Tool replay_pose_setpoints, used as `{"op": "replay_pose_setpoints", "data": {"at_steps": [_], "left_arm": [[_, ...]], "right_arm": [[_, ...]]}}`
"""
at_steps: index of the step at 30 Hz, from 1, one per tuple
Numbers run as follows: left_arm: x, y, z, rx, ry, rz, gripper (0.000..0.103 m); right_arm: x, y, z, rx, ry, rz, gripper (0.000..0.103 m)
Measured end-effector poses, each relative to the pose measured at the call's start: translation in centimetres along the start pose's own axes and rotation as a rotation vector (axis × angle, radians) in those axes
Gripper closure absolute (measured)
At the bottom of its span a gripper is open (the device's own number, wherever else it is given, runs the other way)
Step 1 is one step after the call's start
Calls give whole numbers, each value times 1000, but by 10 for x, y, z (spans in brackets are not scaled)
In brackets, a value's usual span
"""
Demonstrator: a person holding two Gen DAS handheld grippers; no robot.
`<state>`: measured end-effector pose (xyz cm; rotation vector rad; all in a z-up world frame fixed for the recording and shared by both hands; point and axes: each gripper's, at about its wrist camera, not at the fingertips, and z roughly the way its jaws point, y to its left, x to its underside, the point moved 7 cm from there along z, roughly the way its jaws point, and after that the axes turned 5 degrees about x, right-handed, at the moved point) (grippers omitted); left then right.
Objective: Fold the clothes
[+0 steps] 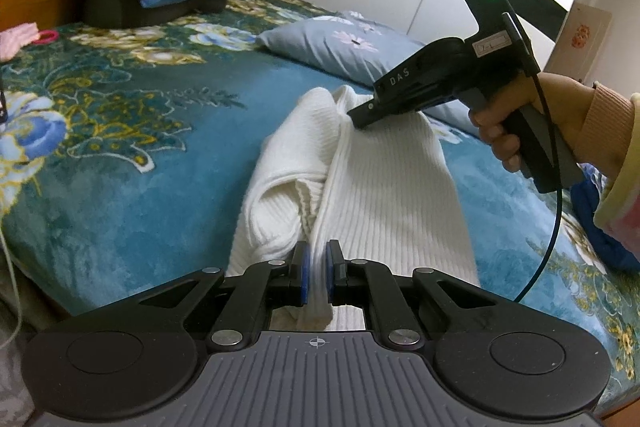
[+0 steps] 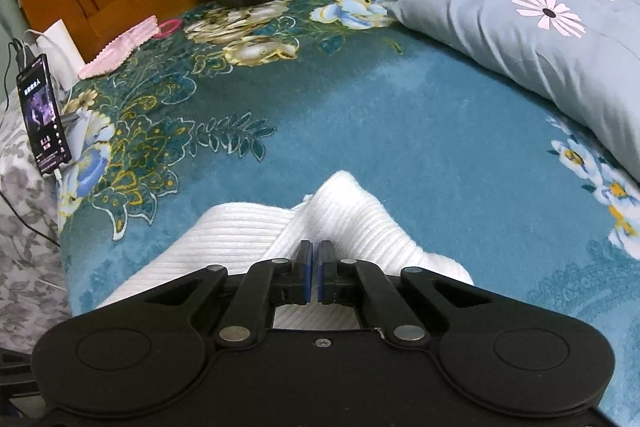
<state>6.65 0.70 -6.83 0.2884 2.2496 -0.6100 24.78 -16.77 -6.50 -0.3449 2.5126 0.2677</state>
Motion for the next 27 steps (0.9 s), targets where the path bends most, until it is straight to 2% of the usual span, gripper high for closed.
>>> {"op": "replay_pose_setpoints", "data": {"at_steps": [3, 6, 8, 10, 11, 13, 14, 16, 18, 21, 23, 24, 25, 27], "left_arm": [[-3, -2, -5, -3, -11, 4, 96], [-5, -4, -13, -13, -31, 8, 95], [-8, -4, -19, -22, -48, 6, 88], [-12, -5, -26, -31, -69, 5, 75], [-15, -5, -29, -36, -81, 9, 73], [-20, -7, -33, -40, -101, 21, 61], [-22, -9, -36, -40, -112, 25, 57], [-27, -15, -37, -33, -130, 37, 40], [-30, -21, -36, -18, -139, 45, 33], [-31, -32, -30, 13, -136, 61, 32], [-30, -36, -22, 28, -121, 69, 36], [-28, -38, -17, 36, -109, 69, 41], [-27, -40, -13, 43, -97, 70, 52], [-22, -39, -5, 46, -73, 64, 62]], "right_arm": [[0, -2, -7, -12, -7, 16, 102], [0, -1, -21, -33, -27, 20, 92], [1, -1, -34, -45, -46, 16, 84], [2, -4, -46, -55, -70, 18, 76], [2, -6, -52, -55, -83, 17, 71], [3, -10, -65, -54, -110, 15, 68], [5, -14, -70, -51, -123, 17, 63], [9, -21, -80, -54, -145, 27, 54], [14, -28, -86, -60, -157, 43, 50], [23, -41, -89, -60, -160, 73, 47], [29, -48, -86, -64, -155, 100, 48], [32, -51, -84, -66, -153, 114, 49], [33, -54, -82, -69, -152, 128, 49], [36, -59, -77, -71, -151, 154, 56]]}}
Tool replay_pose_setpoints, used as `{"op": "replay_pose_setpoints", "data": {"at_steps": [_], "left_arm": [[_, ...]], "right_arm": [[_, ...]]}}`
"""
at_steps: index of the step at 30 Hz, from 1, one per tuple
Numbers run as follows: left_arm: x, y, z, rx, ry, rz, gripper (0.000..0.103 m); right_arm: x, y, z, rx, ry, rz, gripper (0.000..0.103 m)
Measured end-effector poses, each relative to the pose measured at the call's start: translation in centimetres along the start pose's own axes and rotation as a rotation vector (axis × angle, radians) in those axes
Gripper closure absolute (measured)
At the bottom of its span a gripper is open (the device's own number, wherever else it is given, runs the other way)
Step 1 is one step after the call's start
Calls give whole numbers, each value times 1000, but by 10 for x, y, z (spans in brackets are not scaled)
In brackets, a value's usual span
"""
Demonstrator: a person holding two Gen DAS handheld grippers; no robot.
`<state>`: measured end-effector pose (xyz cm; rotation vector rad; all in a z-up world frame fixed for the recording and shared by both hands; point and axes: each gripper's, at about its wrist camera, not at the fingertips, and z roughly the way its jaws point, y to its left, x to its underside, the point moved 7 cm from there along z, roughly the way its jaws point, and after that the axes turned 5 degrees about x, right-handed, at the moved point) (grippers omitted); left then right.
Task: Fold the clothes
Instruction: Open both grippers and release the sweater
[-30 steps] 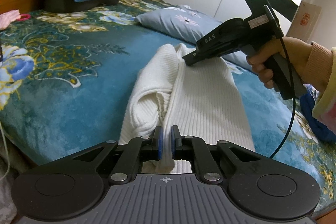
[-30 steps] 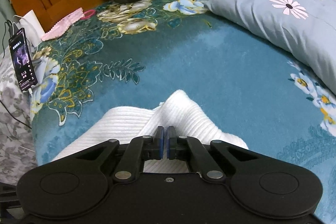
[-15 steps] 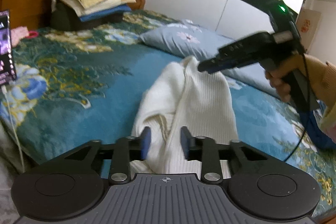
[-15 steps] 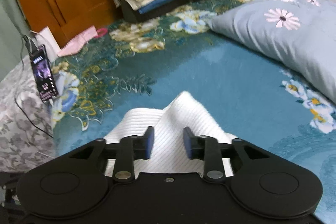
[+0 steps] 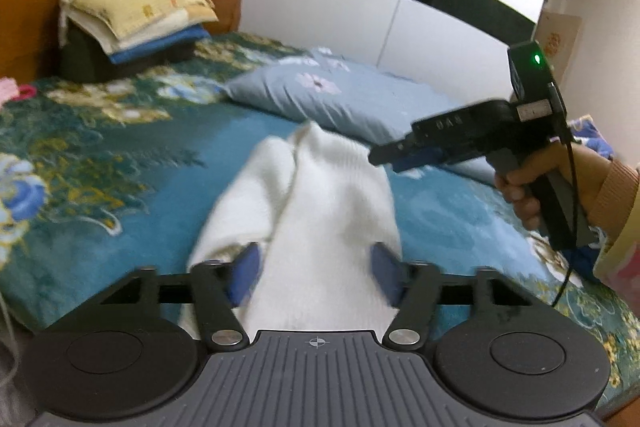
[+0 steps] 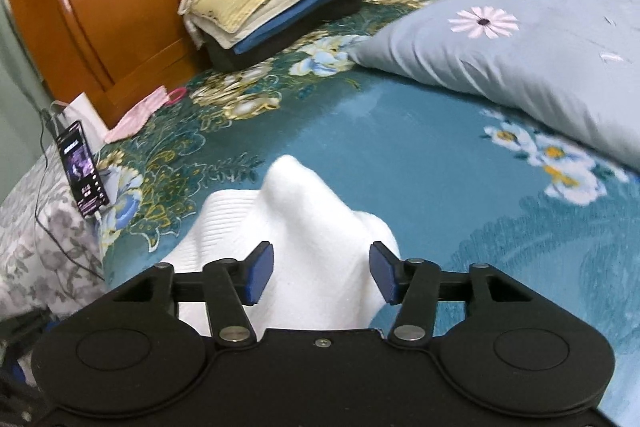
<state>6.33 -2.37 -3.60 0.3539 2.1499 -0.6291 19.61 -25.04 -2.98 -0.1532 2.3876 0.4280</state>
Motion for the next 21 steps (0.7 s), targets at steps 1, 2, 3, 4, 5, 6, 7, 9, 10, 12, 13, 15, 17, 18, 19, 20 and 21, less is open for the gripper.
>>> {"op": "replay_pose_setpoints", "data": {"at_steps": [1, 2, 3, 4, 5, 6, 7, 9, 10, 12, 13, 15, 17, 18, 19, 20, 21], "left_arm": [[3, 1, 3, 1, 12, -4, 66], [5, 1, 7, 2, 24, -7, 68], [8, 2, 10, 3, 36, -11, 69], [11, 3, 14, 4, 48, -14, 69], [13, 5, 16, -3, 58, -19, 69], [16, 8, 18, -10, 69, -24, 70], [18, 10, 20, -15, 75, -29, 72], [21, 14, 23, -21, 82, -36, 73], [21, 15, 23, -22, 83, -36, 73], [22, 15, 23, -25, 87, -32, 73], [23, 15, 23, -25, 87, -32, 73], [25, 15, 23, -25, 89, -30, 73], [26, 15, 23, -25, 91, -29, 73], [26, 15, 23, -24, 92, -28, 74], [26, 14, 22, -24, 90, -30, 74], [25, 14, 21, -24, 88, -33, 74], [24, 14, 21, -23, 86, -35, 73]], "right_arm": [[1, -2, 2, 3, 2, 8, 65], [2, -4, 5, 7, 5, 16, 70], [3, -6, 7, 11, 7, 24, 73], [4, -8, 10, 14, 9, 32, 75], [5, -10, 12, 18, 12, 40, 76], [5, -11, 14, 15, 12, 47, 77], [5, -12, 15, 13, 11, 50, 78], [6, -13, 16, 15, 15, 42, 80], [6, -13, 18, 18, 17, 39, 80], [6, -13, 20, 19, 23, 38, 80], [6, -13, 22, 19, 26, 38, 80], [6, -14, 24, 19, 31, 42, 80], [6, -14, 25, 18, 33, 44, 80], [6, -14, 24, 17, 34, 45, 80], [6, -14, 24, 17, 35, 46, 80], [6, -15, 25, 16, 36, 47, 80], [6, -15, 24, 16, 36, 48, 80]]}}
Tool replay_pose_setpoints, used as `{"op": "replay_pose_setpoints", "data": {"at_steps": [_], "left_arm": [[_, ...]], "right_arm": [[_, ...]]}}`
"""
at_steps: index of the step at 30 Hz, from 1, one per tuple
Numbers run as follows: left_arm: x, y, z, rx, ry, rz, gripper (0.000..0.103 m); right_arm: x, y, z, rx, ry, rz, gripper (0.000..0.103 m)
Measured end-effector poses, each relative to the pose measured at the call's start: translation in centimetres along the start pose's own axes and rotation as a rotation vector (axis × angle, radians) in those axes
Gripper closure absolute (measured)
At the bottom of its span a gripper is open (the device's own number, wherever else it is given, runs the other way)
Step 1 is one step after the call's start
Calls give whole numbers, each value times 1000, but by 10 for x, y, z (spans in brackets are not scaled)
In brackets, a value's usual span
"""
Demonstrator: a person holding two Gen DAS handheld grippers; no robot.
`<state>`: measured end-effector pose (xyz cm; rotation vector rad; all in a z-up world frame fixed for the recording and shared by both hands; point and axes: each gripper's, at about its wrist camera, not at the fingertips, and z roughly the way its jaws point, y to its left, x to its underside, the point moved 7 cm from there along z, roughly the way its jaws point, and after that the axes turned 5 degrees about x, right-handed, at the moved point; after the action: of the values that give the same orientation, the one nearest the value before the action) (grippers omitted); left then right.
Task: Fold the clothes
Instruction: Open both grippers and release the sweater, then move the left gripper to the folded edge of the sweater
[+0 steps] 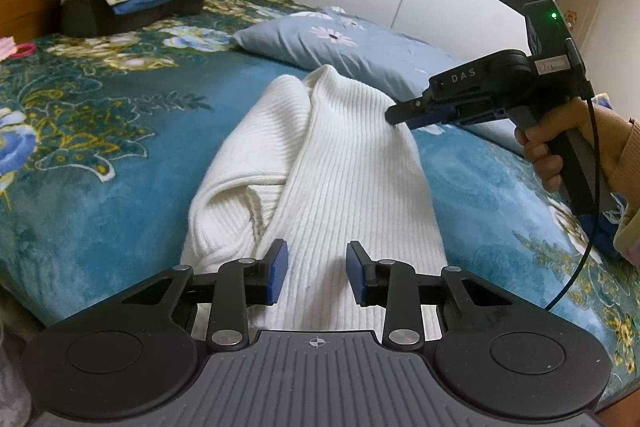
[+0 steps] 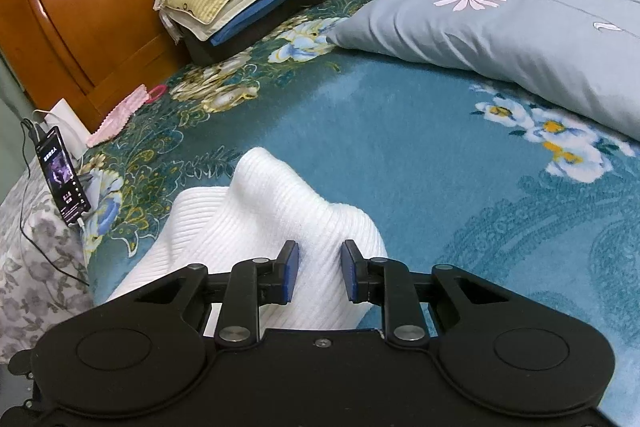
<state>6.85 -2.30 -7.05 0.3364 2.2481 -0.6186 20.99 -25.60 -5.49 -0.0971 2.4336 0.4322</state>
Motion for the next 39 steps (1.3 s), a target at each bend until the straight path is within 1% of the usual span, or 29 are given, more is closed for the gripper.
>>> {"op": "replay_pose_setpoints", "data": {"at_steps": [4, 8, 11, 12, 13, 14, 18, 19, 21, 23, 26, 30, 32, 33, 36, 37, 39], "left_arm": [[-4, -3, -7, 1, -25, -8, 73], [-10, -1, -24, -35, -94, -32, 72], [-14, 6, -36, -79, -143, -61, 63], [-14, 9, -40, -93, -157, -73, 58], [-14, 12, -43, -107, -170, -85, 57], [-13, 15, -45, -119, -173, -95, 55], [-9, 26, -46, -157, -167, -122, 40], [-8, 28, -46, -164, -163, -123, 39], [-6, 31, -45, -170, -154, -127, 37], [-4, 33, -43, -171, -146, -136, 35], [0, 35, -43, -175, -138, -146, 32], [5, 35, -45, -175, -131, -149, 23], [7, 35, -46, -175, -131, -151, 22], [7, 35, -47, -176, -130, -152, 22], [8, 34, -47, -177, -128, -154, 19], [9, 34, -48, -177, -127, -155, 17], [10, 32, -47, -175, -122, -151, 14]], "right_arm": [[0, -1, -1, -2, 0, 1, 80], [0, 0, -3, -4, -5, 2, 79], [1, 0, -4, -4, -7, 3, 77], [1, 0, -5, -4, -8, 5, 77], [1, 0, -6, -6, -11, 8, 75], [1, 0, -7, -9, -13, 11, 73], [1, 1, -10, -19, -22, 19, 69], [1, 2, -12, -24, -25, 18, 67], [1, 4, -16, -28, -33, 12, 62], [1, 5, -21, -29, -45, 3, 50], [2, 7, -28, -28, -54, -14, 44], [4, 6, -35, -11, -59, -34, 38], [6, 5, -40, -8, -71, -39, 29], [7, 4, -43, -10, -82, -40, 27], [8, 2, -52, -12, -125, -40, 13], [8, 1, -55, -12, -140, -39, 6], [8, -1, -60, -9, -163, -40, 3]]}}
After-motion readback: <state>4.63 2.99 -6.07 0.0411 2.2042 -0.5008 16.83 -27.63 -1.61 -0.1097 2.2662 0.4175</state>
